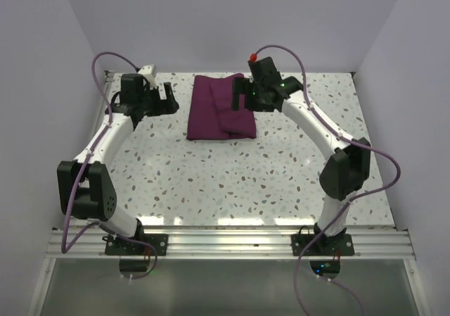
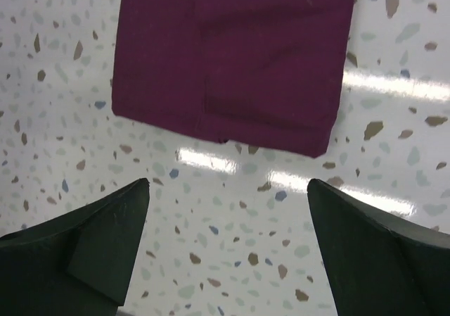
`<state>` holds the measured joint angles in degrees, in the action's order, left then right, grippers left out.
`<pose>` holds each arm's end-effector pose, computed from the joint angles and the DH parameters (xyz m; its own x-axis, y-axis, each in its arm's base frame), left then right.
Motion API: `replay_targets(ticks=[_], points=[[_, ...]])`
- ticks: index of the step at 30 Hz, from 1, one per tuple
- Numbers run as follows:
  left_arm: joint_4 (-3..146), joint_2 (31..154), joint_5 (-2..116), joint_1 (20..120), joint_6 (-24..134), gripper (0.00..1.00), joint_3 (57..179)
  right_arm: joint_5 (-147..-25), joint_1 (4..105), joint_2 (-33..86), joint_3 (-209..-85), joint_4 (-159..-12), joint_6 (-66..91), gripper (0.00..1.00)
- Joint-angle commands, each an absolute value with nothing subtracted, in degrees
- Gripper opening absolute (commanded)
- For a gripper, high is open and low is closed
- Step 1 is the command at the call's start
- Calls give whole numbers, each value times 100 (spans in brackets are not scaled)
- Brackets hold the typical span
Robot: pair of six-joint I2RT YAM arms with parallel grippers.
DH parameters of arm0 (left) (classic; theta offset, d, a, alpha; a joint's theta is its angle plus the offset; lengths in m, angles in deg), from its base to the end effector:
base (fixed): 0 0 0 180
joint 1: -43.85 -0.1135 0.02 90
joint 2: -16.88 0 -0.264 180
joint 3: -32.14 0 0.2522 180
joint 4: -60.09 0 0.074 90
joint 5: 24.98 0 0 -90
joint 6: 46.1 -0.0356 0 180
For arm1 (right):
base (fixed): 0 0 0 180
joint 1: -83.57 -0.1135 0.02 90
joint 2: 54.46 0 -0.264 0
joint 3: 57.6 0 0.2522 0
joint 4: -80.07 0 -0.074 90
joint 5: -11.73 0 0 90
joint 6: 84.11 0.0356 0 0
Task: Open and lay out the surgical kit
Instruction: Open the surgical kit at the center of the board.
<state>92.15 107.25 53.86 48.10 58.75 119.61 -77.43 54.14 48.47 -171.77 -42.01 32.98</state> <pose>0.3613 -0.0338 0.3023 -0.6115 -0.2067 -0.7638 0.0767 0.9452 -0.3172 0.3501 0.1969 0.3402 -0.7839 0.0806 -0.6157 -0.1411 0.9425 0.3029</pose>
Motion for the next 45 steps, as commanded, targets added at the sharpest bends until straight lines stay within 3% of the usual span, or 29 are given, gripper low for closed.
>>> replay_targets(ticks=[1, 8, 18, 20, 21, 22, 24, 25, 27, 28, 29, 30, 37, 45], points=[[9407, 10047, 4834, 4780, 6095, 100, 11431, -7318, 5272, 5450, -18104, -3836, 2831, 99], [9643, 9432, 4630, 4780, 6227, 100, 10875, -7071, 4868, 7621, -20652, -2772, 2663, 98], [9915, 8772, 5165, 4780, 6359, 100, 10602, -6773, 4525, 8537, -20497, -2640, 2724, 97], [9925, 8746, 5245, 4780, 6446, 100, 10558, -6711, 4455, 8581, -20295, -2736, 2724, 93], [9925, 8711, 5306, 4780, 6464, 100, 10541, -6676, 4454, 8598, -20259, -2754, 2768, 89], [9933, 8702, 5324, 4780, 6473, 100, 10523, -6658, 4446, 8660, -20259, -2763, 2794, 78], [10030, 8702, 5395, 4780, 6456, 100, 10540, -6588, 4446, 8704, -20355, -2711, 2847, 66], [10065, 8702, 5421, 4780, 6403, 100, 10558, -6562, 4446, 8730, -20399, -2702, 2847, 44], [10118, 8693, 5474, 4780, 6341, 100, 10549, -6431, 4454, 8739, -20513, -2614, 2839, 27], [10118, 8693, 5474, 4780, 6298, 100, 10541, -6386, 4454, 8731, -20548, -2562, 2830, 9], [10118, 8684, 5474, 4780, 6297, 100, 10532, -6351, 4454, 8713, -20592, -2535, 2821, 4], [10118, 8684, 5483, 4780, 6289, 100, 10532, -6298, 4446, 8678, -20619, -2509, 2786, 0], [9978, 8877, 5186, 4780, 6280, 100, 10663, -5544, 4603, 8064, -20751, -2525, 2689, 0], [9661, 9675, 5174, 4964, 6254, 100, 11304, -4989, 5622, 6359, -18617, -3202, 2944, 0]])
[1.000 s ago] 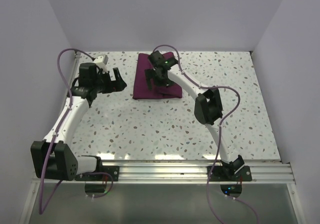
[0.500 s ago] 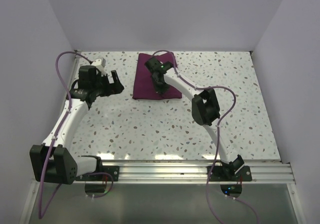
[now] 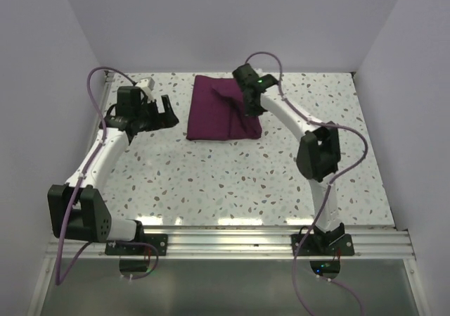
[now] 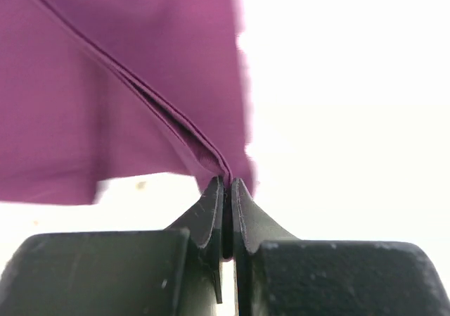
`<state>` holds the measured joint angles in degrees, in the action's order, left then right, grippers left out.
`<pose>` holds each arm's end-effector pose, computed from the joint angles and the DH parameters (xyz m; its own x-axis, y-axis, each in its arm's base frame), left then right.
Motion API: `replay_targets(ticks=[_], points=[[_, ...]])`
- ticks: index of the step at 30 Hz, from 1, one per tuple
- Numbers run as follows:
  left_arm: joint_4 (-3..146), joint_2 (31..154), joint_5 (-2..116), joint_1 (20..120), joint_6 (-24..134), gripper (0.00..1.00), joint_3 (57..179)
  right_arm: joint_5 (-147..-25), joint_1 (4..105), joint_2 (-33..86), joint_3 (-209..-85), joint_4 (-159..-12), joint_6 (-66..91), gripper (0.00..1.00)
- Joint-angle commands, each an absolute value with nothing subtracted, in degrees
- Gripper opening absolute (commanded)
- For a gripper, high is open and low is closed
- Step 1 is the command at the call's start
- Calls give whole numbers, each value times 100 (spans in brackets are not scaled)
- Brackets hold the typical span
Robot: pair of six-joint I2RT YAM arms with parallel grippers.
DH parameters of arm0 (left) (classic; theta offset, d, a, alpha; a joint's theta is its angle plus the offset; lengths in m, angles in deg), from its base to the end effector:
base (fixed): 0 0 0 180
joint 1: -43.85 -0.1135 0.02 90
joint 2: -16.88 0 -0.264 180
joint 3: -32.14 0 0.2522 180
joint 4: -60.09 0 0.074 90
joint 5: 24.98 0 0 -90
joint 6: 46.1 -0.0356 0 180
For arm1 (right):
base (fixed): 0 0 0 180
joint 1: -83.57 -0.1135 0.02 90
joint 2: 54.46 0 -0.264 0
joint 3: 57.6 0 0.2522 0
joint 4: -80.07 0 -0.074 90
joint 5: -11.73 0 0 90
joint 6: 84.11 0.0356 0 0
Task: Open and lay out the surgical kit
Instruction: Open the surgical kit at the center of the board.
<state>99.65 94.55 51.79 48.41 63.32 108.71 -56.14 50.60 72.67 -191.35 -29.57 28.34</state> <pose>0.2966 -0.0318 0.2958 -0.6958 -0.2692 -0.6659 0.0203 0.9194 -0.3929 0.4077 0.2484 0.2571 -0.8345 -0.1196 -0.5379 -0.0494 0.9885 -0.1433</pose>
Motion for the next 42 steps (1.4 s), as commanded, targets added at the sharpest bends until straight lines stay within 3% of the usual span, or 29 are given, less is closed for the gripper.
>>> replay_targets(ticks=[1, 6, 7, 9, 10, 11, 21, 29, 36, 40, 42], points=[[9635, 9790, 5210, 5104, 6175, 100, 11479, -4919, 5806, 6192, -18441, -3203, 2953, 0], [9670, 10888, 5727, 5973, 5928, 100, 12252, -4523, 6247, 6094, -17570, -2966, 3304, 0], [9687, 11064, 5816, 6106, 5928, 100, 12367, -4557, 6387, 6137, -17491, -2852, 3339, 6], [9880, 11679, 6122, 6326, 5919, 100, 12657, -4645, 6545, 6435, -17499, -2580, 3550, 54], [9924, 11864, 6246, 6553, 5902, 100, 12902, -4637, 6659, 6567, -17621, -2257, 3611, 91], [9994, 12223, 6465, 6660, 5893, 100, 13009, -4567, 6713, 6734, -17683, -2106, 3716, 98], [10329, 13825, 7441, 7855, 5761, 100, 14362, -4522, 6915, 5927, -17438, -2060, 3489, 98], [10364, 14528, 7618, 8076, 5726, 97, 14855, -4822, 6924, 5619, -17200, -1963, 3551, 98], [10610, 15021, 7830, 8094, 5638, 78, 15278, -4777, 6924, 5566, -17147, -1955, 3471, 98], [10776, 15074, 7812, 8094, 5603, 54, 15444, -4804, 6924, 5637, -17261, -1928, 3498, 99], [10839, 15021, 7864, 8094, 5594, 46, 15515, -4804, 6915, 5715, -17358, -1885, 3506, 99]])
